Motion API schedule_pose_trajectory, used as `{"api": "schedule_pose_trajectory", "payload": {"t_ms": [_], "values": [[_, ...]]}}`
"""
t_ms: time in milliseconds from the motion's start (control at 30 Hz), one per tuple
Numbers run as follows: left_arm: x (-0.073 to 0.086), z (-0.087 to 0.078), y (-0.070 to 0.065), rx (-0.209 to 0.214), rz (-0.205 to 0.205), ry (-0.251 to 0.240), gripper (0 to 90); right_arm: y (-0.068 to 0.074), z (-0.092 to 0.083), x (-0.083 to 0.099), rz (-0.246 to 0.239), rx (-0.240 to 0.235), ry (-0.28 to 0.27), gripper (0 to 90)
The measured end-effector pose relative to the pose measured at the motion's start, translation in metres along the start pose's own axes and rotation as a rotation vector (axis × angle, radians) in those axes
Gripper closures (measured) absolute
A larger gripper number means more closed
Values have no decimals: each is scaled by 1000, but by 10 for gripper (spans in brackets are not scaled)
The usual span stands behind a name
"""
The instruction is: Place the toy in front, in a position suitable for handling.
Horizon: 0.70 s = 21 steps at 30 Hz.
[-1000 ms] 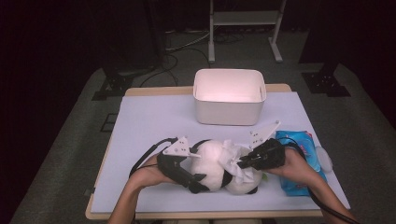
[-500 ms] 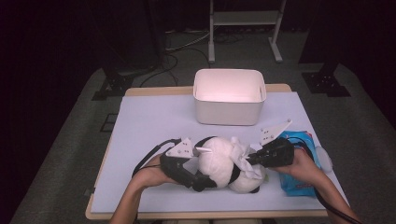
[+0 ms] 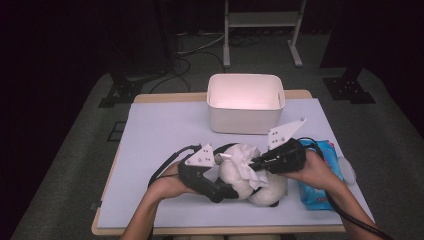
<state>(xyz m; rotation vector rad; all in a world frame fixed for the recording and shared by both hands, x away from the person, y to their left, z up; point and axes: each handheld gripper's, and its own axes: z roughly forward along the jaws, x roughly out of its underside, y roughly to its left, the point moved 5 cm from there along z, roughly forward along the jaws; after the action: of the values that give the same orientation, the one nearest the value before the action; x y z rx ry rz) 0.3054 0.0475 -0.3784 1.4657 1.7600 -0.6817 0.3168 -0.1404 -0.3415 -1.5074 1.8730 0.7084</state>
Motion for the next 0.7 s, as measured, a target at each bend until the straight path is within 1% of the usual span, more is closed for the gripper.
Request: {"api": "schedule_pose_trajectory", "payload": {"t_ms": [33, 67, 100, 167, 200, 333, 400, 467, 533, 567, 600, 667, 700], "values": [[0, 0, 0, 1, -2, 2, 241, 1, 2, -4, -5, -8, -1, 839], [0, 0, 0, 1, -2, 2, 241, 1, 2, -4, -5, -8, -1, 839], [1, 0, 0, 2, -5, 4, 240, 4, 6, -11, -22, -20, -2, 839], [1, 0, 1, 3, -6, 4, 240, 5, 8, -14, -26, -26, 1, 839], [1, 0, 2, 5, -6, 6, 240, 8, 12, -21, -36, -41, -7, 839], [4, 0, 3, 5, -10, 16, 238, 11, 18, -25, -54, -49, 10, 838], [5, -1, 3, 5, -18, 11, 238, 10, 17, -22, -44, -57, 7, 838], [8, -1, 5, 1, -34, 11, 236, 8, 15, -16, -33, -53, 12, 838], [9, -1, 6, 1, -34, 13, 233, 7, 14, -13, -25, -51, 16, 838], [11, -1, 6, 0, -38, 15, 232, 4, 13, -6, -13, -44, 24, 838], [12, -1, 6, 1, -43, 15, 232, 4, 13, -6, -13, -44, 24, 838], [14, -2, 7, -1, -46, 21, 229, 1, 11, 2, 4, -37, 34, 837], [15, -2, 7, 0, -47, 20, 227, -6, 9, 11, 30, -26, 42, 837]]}}
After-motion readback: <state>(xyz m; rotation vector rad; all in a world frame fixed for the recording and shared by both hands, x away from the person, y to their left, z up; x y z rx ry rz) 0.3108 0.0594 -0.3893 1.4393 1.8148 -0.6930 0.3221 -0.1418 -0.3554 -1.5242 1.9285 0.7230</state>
